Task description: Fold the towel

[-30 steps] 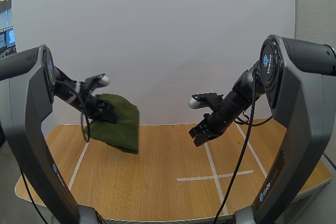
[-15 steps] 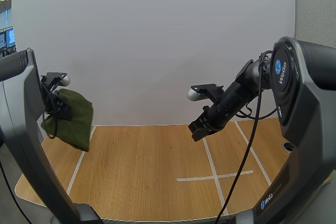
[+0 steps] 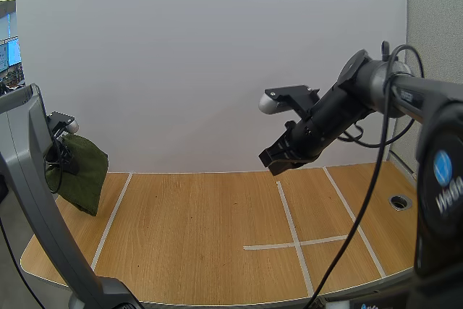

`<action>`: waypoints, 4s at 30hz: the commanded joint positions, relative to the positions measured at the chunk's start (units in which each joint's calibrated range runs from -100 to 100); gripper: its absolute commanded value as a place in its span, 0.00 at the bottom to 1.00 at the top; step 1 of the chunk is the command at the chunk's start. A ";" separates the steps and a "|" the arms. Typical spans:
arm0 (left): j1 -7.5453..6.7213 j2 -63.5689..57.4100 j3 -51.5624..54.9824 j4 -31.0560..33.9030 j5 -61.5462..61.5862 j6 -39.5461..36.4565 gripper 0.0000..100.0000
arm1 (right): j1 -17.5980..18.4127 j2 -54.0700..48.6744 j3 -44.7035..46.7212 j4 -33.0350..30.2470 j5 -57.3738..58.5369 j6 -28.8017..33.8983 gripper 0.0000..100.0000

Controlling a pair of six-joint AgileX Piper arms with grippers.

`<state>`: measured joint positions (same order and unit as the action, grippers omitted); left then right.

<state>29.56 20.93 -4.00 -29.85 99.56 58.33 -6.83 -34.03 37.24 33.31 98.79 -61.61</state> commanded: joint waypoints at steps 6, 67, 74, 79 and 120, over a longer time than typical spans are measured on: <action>0.15 5.51 -3.92 -0.34 0.44 3.72 0.00 | -0.19 -7.81 0.03 -3.69 1.21 5.98 0.00; -1.08 17.65 -9.31 -0.76 0.44 5.07 0.50 | -0.19 -7.81 0.03 -3.69 1.21 9.01 0.00; -1.08 16.78 -12.68 0.76 0.44 2.95 0.95 | -0.19 -7.81 0.03 -3.69 1.21 9.01 0.00; -0.43 13.66 -16.51 1.49 0.44 2.51 0.95 | -0.19 -7.81 0.03 -3.69 1.21 8.91 0.00; -5.49 -27.27 -5.46 -21.69 -2.52 -11.25 0.00 | -0.19 -14.32 0.03 1.96 -43.67 13.55 0.00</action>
<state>29.59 -0.42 -19.68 -50.59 98.86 47.25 -6.83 -47.60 37.24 34.69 61.63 -48.90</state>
